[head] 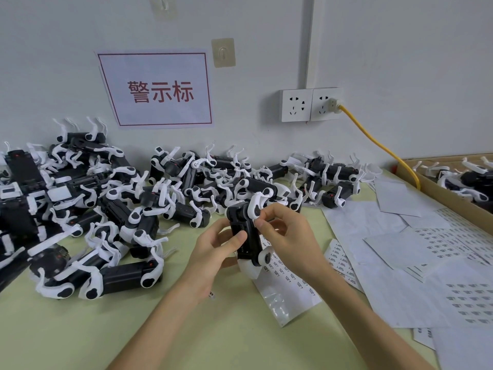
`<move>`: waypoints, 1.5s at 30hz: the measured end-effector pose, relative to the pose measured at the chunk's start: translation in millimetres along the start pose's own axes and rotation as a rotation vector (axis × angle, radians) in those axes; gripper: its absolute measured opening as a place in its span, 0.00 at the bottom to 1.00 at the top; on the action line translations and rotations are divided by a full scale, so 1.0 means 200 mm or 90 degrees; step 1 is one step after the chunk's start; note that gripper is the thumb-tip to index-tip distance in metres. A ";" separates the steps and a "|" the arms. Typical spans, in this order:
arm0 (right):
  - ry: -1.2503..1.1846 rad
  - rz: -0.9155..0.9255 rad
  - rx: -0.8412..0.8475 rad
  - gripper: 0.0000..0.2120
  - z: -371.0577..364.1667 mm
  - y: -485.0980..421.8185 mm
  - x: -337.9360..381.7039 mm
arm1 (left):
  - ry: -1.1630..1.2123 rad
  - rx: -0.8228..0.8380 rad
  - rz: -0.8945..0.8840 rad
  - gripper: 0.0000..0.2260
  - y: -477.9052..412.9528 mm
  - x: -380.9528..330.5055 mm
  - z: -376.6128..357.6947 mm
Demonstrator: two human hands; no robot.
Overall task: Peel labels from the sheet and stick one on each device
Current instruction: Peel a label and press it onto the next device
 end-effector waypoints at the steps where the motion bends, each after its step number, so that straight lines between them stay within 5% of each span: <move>1: 0.003 -0.002 -0.001 0.08 0.00 0.00 0.00 | -0.001 0.000 0.000 0.18 0.00 0.00 0.00; 15: -0.069 -0.117 0.010 0.11 0.03 -0.02 -0.07 | -0.029 0.033 -0.012 0.16 0.01 0.00 0.00; 20: -0.258 -0.194 0.117 0.12 0.00 -0.02 -0.07 | 0.059 0.070 0.036 0.20 0.02 0.00 -0.05; 25: -0.314 -0.179 0.173 0.07 -0.03 -0.01 -0.04 | 0.091 0.102 0.066 0.18 0.04 -0.01 -0.07; 36: -0.307 -0.135 0.243 0.14 -0.04 0.02 0.00 | 0.093 0.167 0.055 0.27 0.04 -0.04 -0.08; 45: -0.337 -0.126 0.246 0.14 -0.05 0.01 -0.01 | 0.092 0.166 0.051 0.24 0.05 -0.05 -0.07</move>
Point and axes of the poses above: each hand's wrist, its own y-axis away from the middle knuckle, its own z-axis out of the back of the hand, x = y × z, the point moved 6 cm from there along -y, towards the middle knuckle, and after that the axes turned 8 degrees about -z, right-handed, at the moved point
